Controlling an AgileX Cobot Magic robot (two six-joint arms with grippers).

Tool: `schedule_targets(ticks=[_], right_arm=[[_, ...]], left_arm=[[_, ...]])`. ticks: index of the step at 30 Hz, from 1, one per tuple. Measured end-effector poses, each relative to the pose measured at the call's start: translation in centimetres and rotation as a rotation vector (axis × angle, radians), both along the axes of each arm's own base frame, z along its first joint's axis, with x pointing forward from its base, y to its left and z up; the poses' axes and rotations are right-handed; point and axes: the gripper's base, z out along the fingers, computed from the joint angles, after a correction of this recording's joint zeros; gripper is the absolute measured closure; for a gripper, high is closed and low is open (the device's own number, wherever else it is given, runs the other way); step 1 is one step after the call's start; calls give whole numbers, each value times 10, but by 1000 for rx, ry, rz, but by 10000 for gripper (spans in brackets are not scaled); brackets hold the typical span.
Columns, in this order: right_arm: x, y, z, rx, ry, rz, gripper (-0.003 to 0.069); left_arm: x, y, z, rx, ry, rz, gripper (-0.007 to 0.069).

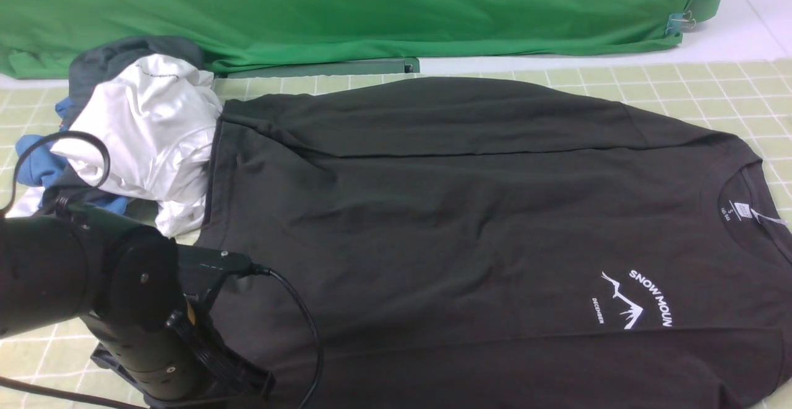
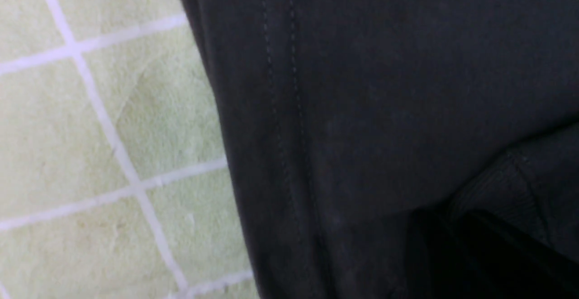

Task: Fold a long-sleeved shirt over a green coffee tablecloth.
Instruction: 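Fold the left side of the black T-shirt inward over its body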

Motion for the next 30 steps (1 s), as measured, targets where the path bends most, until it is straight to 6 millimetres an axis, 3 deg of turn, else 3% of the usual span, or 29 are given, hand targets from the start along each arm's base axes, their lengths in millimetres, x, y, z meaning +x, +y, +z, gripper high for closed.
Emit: schedule_targets(ticks=[5, 12, 17, 18, 20, 26, 30], right_arm=[[0, 0, 0, 1, 0, 0, 648], [0, 0, 0, 0, 0, 1, 641], [0, 0, 0, 0, 0, 1, 641], [0, 0, 0, 1, 0, 0, 641], [0, 0, 0, 2, 1, -1, 641], [0, 0, 0, 8, 3, -1, 640], [0, 1, 0, 17, 7, -1, 634]], left_arm=[[2, -3, 19, -15, 13, -25, 612], [18, -10, 87, -101, -199, -49, 611], [44, -10, 142, -54, -419, -100, 611], [44, -9, 141, -49, -419, -101, 611], [60, -10, 159, -13, -492, -109, 611], [98, -17, 168, 54, -548, -127, 611], [125, -24, 150, 101, -515, -133, 611]])
